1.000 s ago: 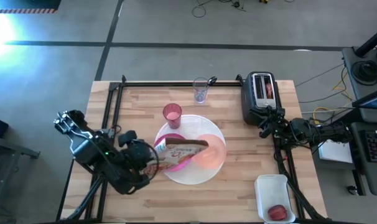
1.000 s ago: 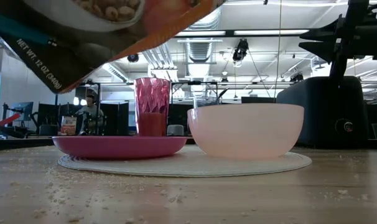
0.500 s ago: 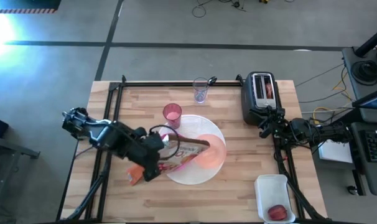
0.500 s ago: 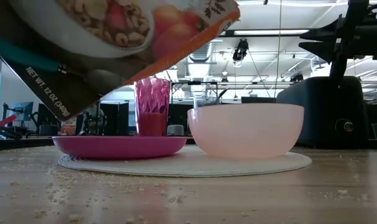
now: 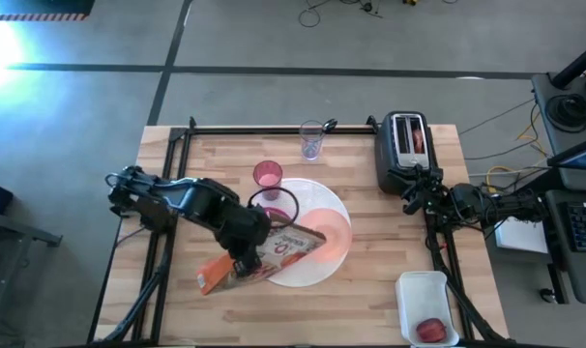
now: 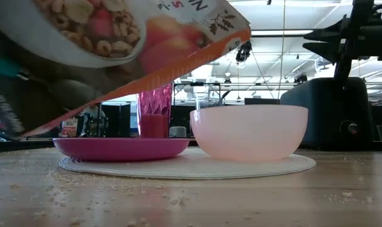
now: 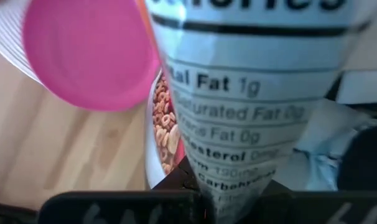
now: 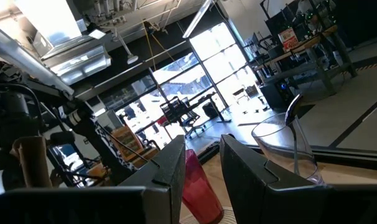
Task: Arrange a breakfast setting
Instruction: Pour the cereal into the orange bowl
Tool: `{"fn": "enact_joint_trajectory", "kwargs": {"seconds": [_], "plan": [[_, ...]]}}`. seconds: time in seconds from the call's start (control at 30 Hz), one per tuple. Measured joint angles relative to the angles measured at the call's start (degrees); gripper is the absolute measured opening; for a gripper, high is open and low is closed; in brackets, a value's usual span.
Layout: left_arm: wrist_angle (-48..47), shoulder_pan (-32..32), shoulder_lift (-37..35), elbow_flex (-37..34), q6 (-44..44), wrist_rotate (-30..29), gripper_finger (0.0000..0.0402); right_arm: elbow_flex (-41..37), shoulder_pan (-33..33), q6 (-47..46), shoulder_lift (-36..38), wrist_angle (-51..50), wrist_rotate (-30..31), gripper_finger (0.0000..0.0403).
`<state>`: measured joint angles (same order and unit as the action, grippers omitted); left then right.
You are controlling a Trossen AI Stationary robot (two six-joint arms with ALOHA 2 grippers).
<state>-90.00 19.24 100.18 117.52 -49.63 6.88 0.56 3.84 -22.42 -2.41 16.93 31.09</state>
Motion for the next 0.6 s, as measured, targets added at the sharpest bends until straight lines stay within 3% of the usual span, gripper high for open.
{"fn": "enact_joint_trajectory", "kwargs": {"seconds": [0.6], "plan": [[0.06, -8.85, 5.61, 4.73, -0.85, 14.35, 0.0000, 0.00, 0.00, 0.00, 0.01, 0.00, 0.00, 0.0091]]}}
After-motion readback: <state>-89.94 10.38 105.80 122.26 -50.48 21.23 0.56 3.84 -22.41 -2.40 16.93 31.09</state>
